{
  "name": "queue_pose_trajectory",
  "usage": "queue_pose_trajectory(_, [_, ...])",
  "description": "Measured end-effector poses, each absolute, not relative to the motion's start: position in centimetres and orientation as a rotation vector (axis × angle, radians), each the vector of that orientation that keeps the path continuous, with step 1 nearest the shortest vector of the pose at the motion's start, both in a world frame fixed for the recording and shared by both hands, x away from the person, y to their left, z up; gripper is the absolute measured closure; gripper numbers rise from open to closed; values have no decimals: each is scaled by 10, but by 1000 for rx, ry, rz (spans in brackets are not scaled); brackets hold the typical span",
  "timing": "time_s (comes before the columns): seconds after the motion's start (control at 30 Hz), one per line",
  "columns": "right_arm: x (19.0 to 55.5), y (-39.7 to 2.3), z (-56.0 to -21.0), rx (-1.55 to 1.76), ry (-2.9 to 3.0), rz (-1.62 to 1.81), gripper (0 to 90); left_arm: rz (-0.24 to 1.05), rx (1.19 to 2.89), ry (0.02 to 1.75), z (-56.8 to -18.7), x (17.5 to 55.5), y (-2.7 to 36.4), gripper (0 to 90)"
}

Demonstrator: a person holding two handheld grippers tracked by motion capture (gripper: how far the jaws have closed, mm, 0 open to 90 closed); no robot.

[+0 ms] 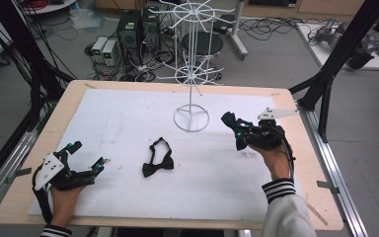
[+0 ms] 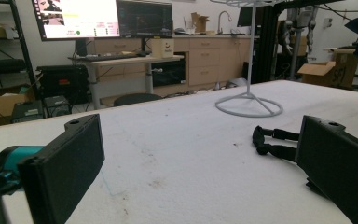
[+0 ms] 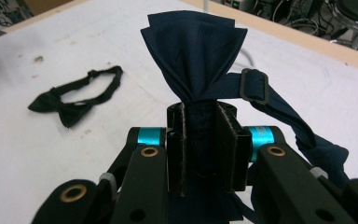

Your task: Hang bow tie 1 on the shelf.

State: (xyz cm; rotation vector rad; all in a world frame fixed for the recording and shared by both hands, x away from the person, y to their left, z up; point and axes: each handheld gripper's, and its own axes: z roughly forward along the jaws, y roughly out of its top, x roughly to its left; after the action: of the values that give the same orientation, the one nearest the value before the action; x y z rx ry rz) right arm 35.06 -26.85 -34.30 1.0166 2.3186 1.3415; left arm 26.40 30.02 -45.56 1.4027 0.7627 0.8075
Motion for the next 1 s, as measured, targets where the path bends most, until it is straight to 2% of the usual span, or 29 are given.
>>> queue_pose_trajectory(1.0, [367,-242,-307,958,2219,1503,751,807,1398,762,-456,264,300,17])
